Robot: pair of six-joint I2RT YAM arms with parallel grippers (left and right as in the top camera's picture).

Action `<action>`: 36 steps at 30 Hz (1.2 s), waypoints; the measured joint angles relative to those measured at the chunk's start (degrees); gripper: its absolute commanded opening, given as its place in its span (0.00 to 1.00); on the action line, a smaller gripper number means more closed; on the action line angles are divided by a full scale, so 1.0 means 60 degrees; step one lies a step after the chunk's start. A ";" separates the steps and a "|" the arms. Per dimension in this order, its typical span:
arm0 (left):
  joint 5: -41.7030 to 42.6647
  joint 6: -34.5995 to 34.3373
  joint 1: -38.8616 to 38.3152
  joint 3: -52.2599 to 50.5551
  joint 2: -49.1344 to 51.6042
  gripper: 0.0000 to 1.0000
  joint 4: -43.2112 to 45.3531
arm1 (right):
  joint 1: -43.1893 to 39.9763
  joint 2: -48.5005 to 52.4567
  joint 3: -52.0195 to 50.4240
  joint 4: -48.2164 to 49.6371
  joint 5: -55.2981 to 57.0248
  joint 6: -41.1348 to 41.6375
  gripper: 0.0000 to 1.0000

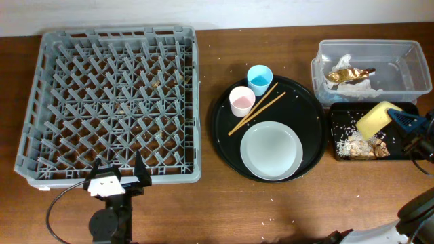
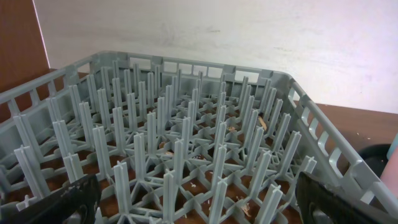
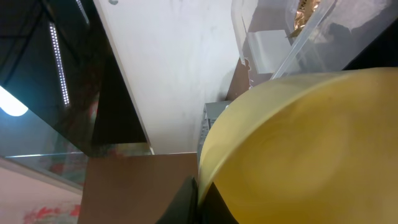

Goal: Sort waste into correct bins and load items into the dishwasher rack
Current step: 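Tip the yellow bowl over the black tray to dump the scraps, then return the empty yellow bowl to the round tray with the right gripper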

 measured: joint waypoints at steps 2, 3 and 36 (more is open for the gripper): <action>0.0000 0.0000 0.0000 0.0000 0.0000 0.99 0.0000 | 0.0000 0.0000 0.0000 0.0069 0.0004 0.0004 0.04; 0.0000 0.0000 0.0000 0.0000 0.0000 0.99 0.0000 | 0.0004 0.0000 0.0000 -0.0040 0.0007 0.0007 0.04; 0.0004 0.0000 0.0000 0.0000 -0.0007 0.99 0.0000 | 1.1351 0.0951 0.0856 0.2331 1.5650 0.0747 0.04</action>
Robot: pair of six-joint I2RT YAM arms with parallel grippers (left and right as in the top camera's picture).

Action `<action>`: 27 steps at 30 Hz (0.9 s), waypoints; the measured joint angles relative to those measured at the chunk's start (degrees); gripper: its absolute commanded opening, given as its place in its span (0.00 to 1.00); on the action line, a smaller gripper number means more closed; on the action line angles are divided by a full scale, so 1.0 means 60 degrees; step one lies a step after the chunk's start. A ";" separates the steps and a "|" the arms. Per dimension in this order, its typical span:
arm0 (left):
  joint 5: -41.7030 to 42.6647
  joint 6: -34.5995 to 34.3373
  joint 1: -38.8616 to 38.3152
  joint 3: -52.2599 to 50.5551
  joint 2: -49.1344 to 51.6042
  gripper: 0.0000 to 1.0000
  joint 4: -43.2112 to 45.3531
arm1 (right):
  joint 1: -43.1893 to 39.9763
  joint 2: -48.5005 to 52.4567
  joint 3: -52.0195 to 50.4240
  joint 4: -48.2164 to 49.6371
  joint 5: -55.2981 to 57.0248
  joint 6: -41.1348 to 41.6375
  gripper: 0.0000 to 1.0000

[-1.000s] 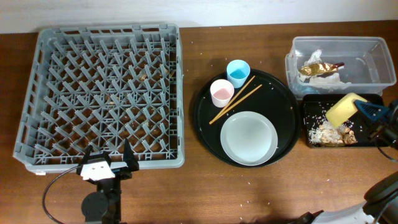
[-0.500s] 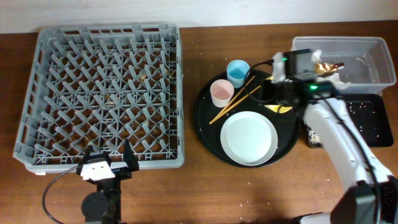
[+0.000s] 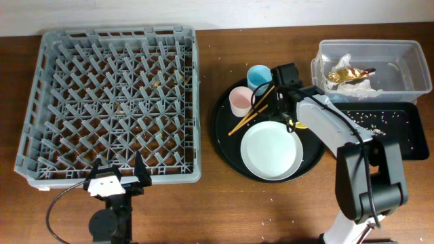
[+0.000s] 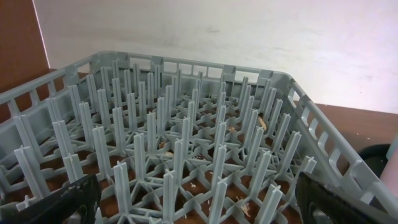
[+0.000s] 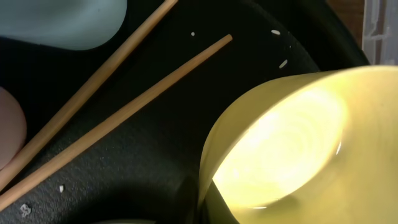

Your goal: Sort waste into correct bins and load items into the dishwasher rack

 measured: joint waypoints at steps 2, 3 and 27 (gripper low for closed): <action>0.0000 0.0000 0.0000 0.0000 0.0000 0.99 0.0000 | 0.0000 0.0062 0.0026 0.0029 0.0007 -0.0004 0.04; 0.0000 0.0000 0.0000 0.0000 0.0000 0.99 -0.0004 | 0.0000 0.0069 0.0044 0.0022 0.0007 -0.0007 0.04; 0.0000 0.0000 0.0000 0.0000 0.0007 0.99 0.0000 | -0.0007 0.0262 0.5985 -0.5413 -0.2379 0.2171 0.57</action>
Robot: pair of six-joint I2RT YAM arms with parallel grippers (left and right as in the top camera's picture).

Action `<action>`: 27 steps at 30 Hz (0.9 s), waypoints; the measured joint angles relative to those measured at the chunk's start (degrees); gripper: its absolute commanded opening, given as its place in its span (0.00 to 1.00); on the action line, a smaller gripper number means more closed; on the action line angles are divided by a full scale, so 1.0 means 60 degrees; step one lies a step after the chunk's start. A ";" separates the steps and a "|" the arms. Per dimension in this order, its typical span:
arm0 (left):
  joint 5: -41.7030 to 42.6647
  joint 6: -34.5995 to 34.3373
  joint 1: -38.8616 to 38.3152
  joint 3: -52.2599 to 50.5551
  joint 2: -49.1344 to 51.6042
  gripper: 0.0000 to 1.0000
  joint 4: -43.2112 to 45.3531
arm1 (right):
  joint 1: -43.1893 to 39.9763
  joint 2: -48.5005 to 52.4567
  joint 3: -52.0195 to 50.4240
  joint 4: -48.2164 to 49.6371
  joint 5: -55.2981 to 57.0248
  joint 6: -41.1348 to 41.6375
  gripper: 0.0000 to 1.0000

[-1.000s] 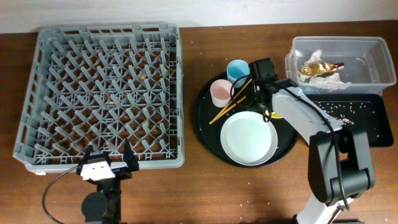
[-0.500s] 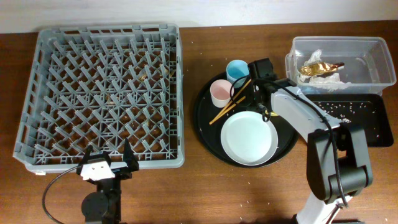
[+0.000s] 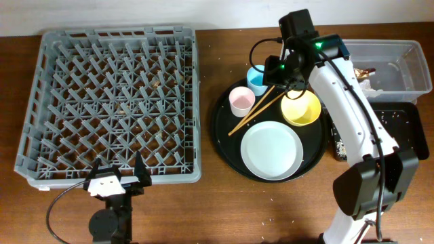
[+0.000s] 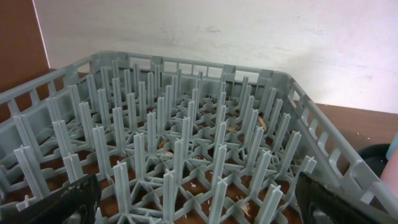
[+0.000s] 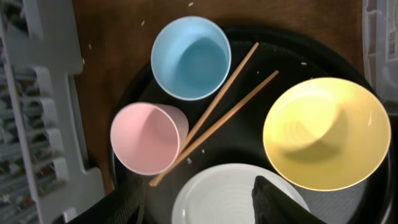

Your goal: Sort waste into correct bins and load items into the dishwasher rack

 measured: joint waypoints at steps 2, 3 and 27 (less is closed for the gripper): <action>0.0000 -0.0004 0.0000 0.0000 0.0000 0.99 0.0000 | 0.0015 0.0142 0.0000 0.0259 0.0007 0.1035 0.57; 0.0000 0.0000 0.0000 0.0000 0.0000 0.99 0.0000 | 0.0029 0.0255 0.0000 0.0342 0.0007 0.1198 0.57; 0.0000 0.0000 0.0000 0.0000 0.0000 0.99 0.0004 | 0.0962 0.2656 -0.0313 0.0437 -0.0113 0.1541 0.04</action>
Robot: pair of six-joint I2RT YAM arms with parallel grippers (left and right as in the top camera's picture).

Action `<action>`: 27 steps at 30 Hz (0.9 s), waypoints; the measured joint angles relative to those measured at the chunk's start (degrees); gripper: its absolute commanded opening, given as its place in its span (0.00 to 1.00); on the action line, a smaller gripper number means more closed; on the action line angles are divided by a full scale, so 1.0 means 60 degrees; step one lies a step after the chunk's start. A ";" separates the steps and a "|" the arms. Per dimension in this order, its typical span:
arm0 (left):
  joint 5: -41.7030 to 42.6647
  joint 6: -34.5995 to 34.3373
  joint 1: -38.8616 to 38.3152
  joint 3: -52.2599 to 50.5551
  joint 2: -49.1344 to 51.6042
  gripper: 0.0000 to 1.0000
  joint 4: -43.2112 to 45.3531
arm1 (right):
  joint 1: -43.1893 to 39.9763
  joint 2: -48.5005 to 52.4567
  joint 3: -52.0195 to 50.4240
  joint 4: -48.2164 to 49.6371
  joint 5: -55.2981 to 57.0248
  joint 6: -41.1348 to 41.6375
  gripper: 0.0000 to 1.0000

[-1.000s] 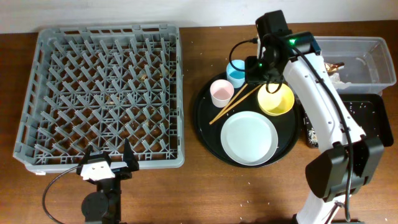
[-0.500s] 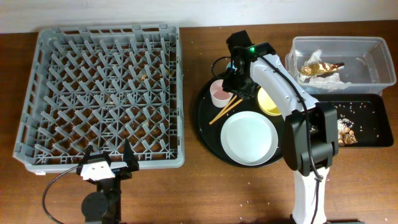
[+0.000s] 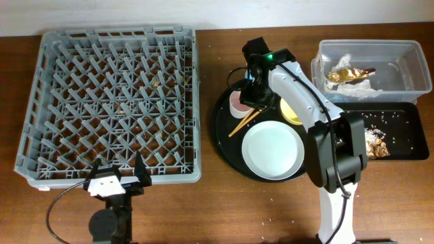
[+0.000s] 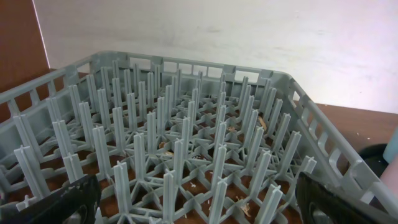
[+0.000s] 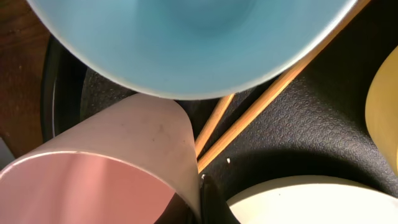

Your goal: Sort waste into correct bins and load items into the dishwasher rack

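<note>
A pink cup [image 5: 99, 168] stands on the round black tray [image 3: 224, 135], and my right gripper [image 5: 198, 205] is shut on its rim, one finger inside and one outside. From overhead, the right gripper [image 3: 247, 98] covers most of the pink cup [image 3: 237, 105] and hides the blue cup. The blue cup [image 5: 186, 43] stands just behind, with two chopsticks [image 5: 267, 99] beside it. A yellow bowl [image 3: 290, 112] and a white plate [image 3: 271, 150] also sit on the tray. The grey dishwasher rack [image 3: 119, 32] lies at the left. My left gripper [image 4: 199, 208] rests open at its near edge.
A clear bin [image 3: 400, 47] at the back right holds a gold wrapper [image 3: 349, 74] and crumpled paper. In front of it a black rectangular tray [image 3: 397, 135] carries food scraps. Crumbs lie inside the rack [image 4: 186, 62].
My right gripper was open, high above the cups and the bowl. Now it is low over the round tray and shut on the pink cup's rim. The left arm has not moved.
My right gripper first held the yellow bowl tipped over the black scrap tray. Then it held the bowl low over the round tray. Later the bowl stood on that tray with the gripper open above. Now it grips the pink cup.
</note>
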 measured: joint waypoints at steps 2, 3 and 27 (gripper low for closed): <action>0.0171 0.0000 0.0000 -0.0004 0.0004 0.99 0.0189 | -0.0018 -0.0295 -0.0007 -0.0226 -0.0390 -0.0554 0.04; 0.0517 0.0000 0.0000 0.0000 0.0007 0.99 0.0302 | -0.0051 -0.0845 -0.0011 -0.0430 -0.0499 -0.0827 0.04; 1.1118 -1.3588 -0.0572 0.4448 1.3810 0.99 1.0193 | -0.0270 -0.3242 -0.3854 0.5526 -1.0211 -0.3326 0.04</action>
